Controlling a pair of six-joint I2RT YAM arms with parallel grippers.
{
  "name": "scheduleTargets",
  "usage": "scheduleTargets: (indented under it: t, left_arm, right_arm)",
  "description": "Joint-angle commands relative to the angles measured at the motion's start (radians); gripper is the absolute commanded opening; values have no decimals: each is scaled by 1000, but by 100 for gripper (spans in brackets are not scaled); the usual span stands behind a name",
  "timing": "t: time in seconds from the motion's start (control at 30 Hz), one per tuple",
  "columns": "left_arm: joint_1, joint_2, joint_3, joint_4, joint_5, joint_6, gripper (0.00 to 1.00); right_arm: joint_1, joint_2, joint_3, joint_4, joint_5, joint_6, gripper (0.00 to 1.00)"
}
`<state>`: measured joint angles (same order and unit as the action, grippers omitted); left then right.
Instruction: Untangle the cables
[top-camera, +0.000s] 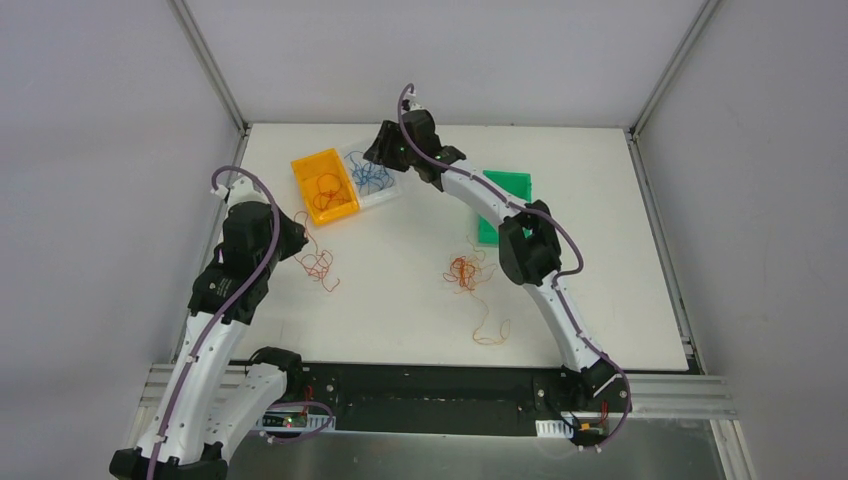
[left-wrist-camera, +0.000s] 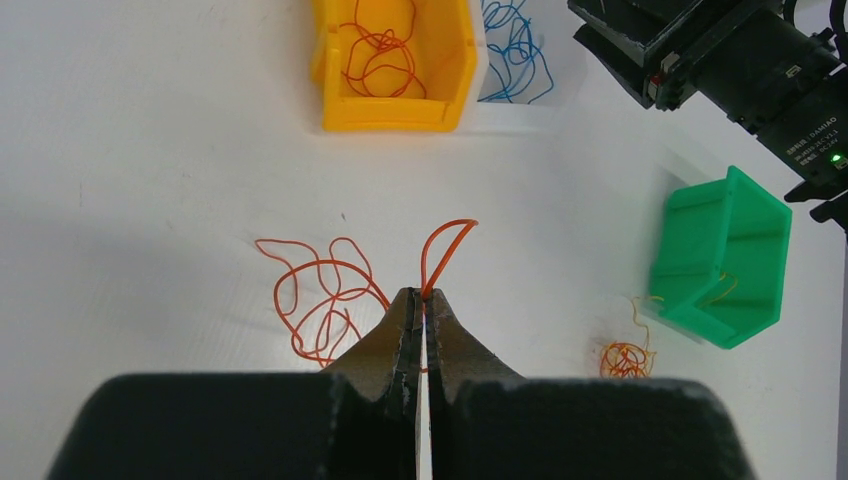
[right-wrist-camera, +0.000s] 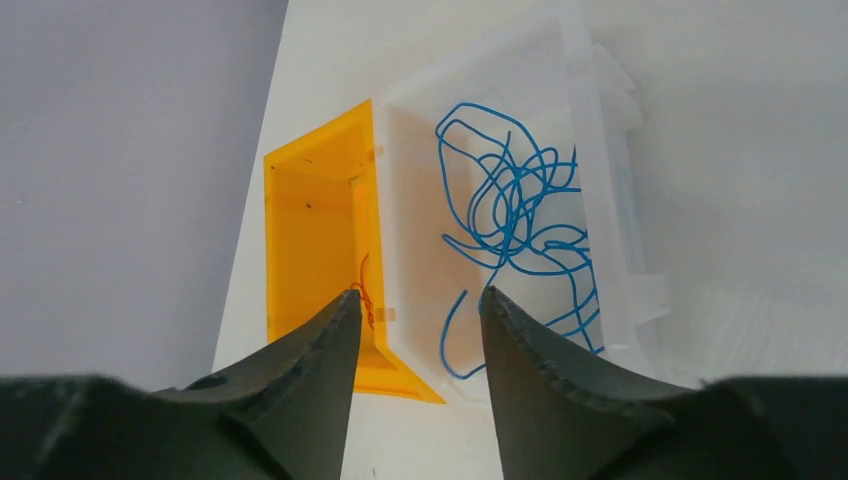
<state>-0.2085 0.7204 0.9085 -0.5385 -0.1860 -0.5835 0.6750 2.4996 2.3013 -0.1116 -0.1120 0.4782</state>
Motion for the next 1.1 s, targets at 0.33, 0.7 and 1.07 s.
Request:
scheduleTargets:
  t: [0.33,0.7,1.07]
  left_arm:
    - [0,136,78,3,86,3,0]
    - [-35,332,80,9,184,5,15]
    - [-184,359,-14,-69,-296,5,99]
  right_arm:
    - [-26,-387,-281,-73,18,-108,69]
    - [-45,-1001,-1094,83,70,-197,73]
    - [-45,-1213,-1408,153,88,-188,75]
